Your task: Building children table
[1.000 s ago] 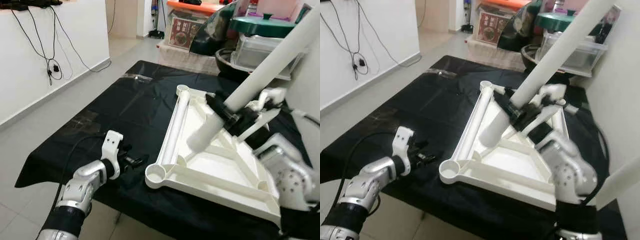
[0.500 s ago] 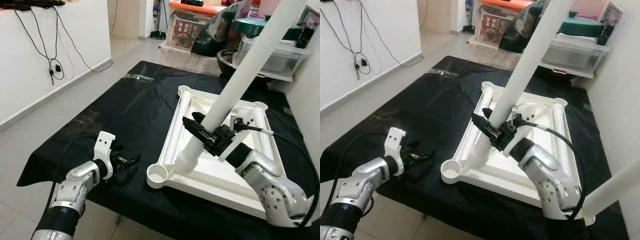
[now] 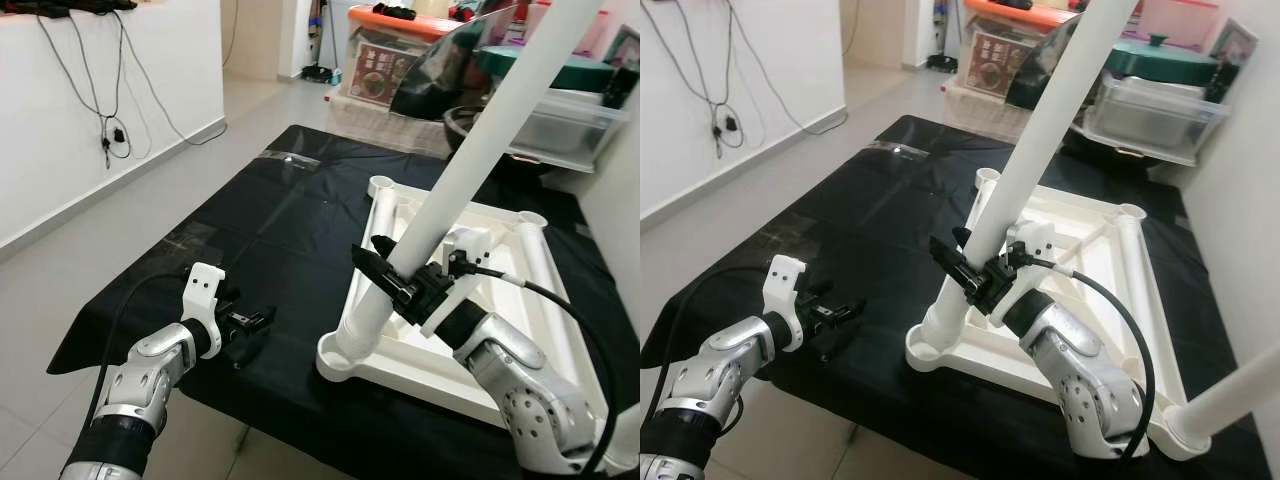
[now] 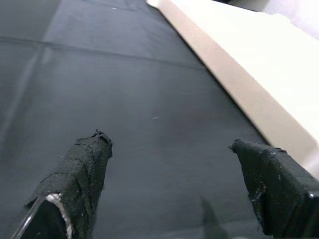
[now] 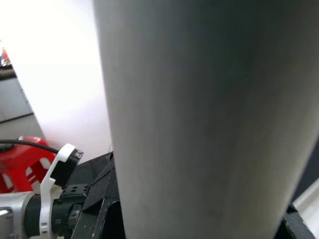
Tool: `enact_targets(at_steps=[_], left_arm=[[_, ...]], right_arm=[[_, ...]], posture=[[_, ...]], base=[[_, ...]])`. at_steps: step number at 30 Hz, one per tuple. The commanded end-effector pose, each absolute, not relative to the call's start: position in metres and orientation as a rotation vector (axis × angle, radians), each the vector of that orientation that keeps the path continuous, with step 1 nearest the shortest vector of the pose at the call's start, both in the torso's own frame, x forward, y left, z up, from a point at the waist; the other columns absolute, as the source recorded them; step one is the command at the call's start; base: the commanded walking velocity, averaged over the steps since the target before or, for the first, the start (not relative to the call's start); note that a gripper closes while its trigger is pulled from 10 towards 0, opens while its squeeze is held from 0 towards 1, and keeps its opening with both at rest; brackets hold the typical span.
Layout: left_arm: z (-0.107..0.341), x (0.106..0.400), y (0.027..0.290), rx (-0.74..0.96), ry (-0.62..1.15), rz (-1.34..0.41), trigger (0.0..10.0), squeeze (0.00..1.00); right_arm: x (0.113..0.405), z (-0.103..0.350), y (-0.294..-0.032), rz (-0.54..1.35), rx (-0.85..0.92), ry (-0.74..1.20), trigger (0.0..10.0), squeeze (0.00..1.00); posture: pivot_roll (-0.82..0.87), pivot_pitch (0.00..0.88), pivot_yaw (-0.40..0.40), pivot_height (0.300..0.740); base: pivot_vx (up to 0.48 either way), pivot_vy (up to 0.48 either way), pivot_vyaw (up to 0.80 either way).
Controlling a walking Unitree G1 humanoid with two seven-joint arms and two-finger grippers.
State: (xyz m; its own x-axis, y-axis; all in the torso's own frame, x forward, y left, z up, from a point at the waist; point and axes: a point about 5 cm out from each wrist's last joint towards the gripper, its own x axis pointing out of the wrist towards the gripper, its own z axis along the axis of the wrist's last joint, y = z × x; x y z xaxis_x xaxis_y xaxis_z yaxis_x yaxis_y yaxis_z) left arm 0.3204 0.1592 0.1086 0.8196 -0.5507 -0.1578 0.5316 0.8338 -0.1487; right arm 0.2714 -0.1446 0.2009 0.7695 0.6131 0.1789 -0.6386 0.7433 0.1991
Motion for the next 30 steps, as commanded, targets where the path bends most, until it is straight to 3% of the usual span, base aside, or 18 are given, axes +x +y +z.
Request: enact_targets(at_steps=[1, 5, 11, 30], left_arm=[[0.110, 0.322, 0.153, -0.101, 0.196, -0.595, 10.0, 0.00], [0.112, 0.323, 0.150, -0.114, 0.187, -0.599, 10.0, 0.00], [0.113, 0.323, 0.150, -0.123, 0.175, -0.579, 10.0, 0.00], [0.110, 0.325, 0.149, -0.122, 0.182, -0.576, 10.0, 0.00]], right_arm=[[0.270, 0.207, -0.146, 0.678, 0.243, -0.141, 0.0, 0.00], [0.271, 0.205, -0.146, 0.635, 0.262, -0.141, 0.0, 0.00], [0.271, 0.200, -0.149, 0.572, 0.308, -0.126, 0.0, 0.00], [0.274, 0.198, -0.151, 0.601, 0.175, -0.117, 0.0, 0.00]], posture=[[0.14, 0.000, -0.115, 0.740], [0.14, 0.000, -0.116, 0.740], [0.14, 0.000, -0.115, 0.740], [0.15, 0.000, -0.116, 0.740]], base=[[0.000, 0.480, 0.00], [0.000, 0.480, 0.00], [0.000, 0.000, -0.68], [0.000, 0.000, 0.00]])
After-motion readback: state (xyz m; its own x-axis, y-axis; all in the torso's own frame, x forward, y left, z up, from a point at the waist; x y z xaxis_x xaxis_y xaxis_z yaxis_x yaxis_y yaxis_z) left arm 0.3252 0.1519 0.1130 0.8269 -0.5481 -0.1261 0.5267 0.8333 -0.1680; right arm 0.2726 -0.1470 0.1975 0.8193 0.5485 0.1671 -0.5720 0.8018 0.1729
